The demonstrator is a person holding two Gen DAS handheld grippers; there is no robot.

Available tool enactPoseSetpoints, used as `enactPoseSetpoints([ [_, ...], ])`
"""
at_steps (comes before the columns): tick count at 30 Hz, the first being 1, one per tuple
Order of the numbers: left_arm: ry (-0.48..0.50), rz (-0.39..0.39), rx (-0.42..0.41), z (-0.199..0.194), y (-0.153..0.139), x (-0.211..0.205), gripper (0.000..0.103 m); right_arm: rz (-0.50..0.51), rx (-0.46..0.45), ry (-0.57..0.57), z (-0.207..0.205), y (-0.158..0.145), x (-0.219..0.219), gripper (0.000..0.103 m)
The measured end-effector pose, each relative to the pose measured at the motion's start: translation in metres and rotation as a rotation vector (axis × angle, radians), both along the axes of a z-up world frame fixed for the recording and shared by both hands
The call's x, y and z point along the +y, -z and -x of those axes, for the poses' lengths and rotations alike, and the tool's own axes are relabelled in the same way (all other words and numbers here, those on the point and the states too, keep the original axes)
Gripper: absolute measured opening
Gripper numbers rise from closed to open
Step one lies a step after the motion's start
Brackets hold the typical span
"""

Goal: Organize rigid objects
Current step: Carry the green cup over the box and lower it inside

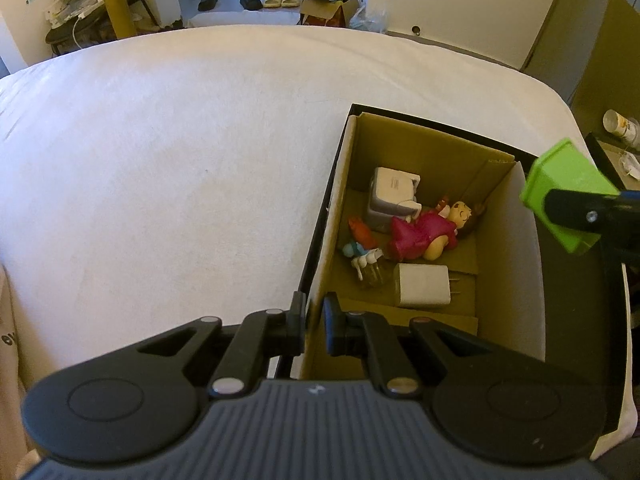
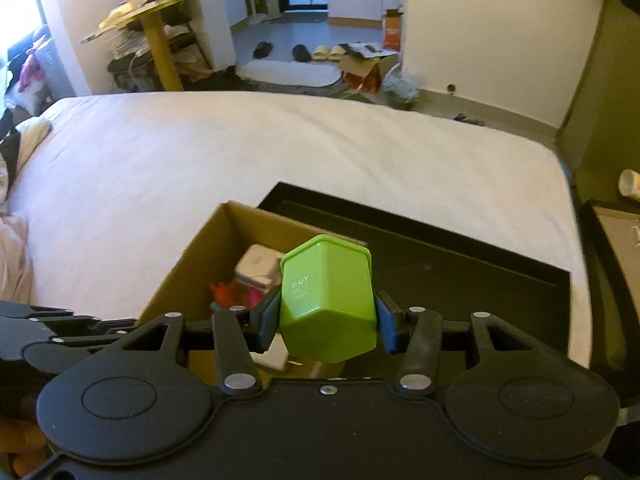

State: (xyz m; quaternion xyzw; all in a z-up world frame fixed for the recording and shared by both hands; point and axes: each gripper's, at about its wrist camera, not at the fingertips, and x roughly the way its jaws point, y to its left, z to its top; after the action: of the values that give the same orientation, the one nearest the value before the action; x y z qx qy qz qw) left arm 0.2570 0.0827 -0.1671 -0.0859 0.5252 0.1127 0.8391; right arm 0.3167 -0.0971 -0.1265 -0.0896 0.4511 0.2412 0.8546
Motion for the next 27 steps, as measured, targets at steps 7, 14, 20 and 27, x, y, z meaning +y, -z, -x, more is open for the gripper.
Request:
enactPoseSetpoints([
  [7, 0.0, 0.011, -0.005, 0.001, 0.001, 0.002, 0.008, 0.014, 0.04, -0.024, 0.003, 0.01, 0.018, 0.048],
  [14, 0.001, 0.015, -0.008, 0.002, 0.001, 0.004, 0.008, 0.035, 0.108, -0.055, 0.005, 0.023, 0.03, 0.049],
  [20, 0.002, 0.019, -0.009, 0.002, 0.002, 0.005, 0.008, 0.024, 0.196, -0.065, 0.006, 0.033, 0.039, 0.049],
  [27, 0.003, 0.027, -0.012, 0.002, 0.003, 0.006, 0.008, 0.007, 0.316, -0.029, 0.0, 0.051, 0.043, 0.049],
])
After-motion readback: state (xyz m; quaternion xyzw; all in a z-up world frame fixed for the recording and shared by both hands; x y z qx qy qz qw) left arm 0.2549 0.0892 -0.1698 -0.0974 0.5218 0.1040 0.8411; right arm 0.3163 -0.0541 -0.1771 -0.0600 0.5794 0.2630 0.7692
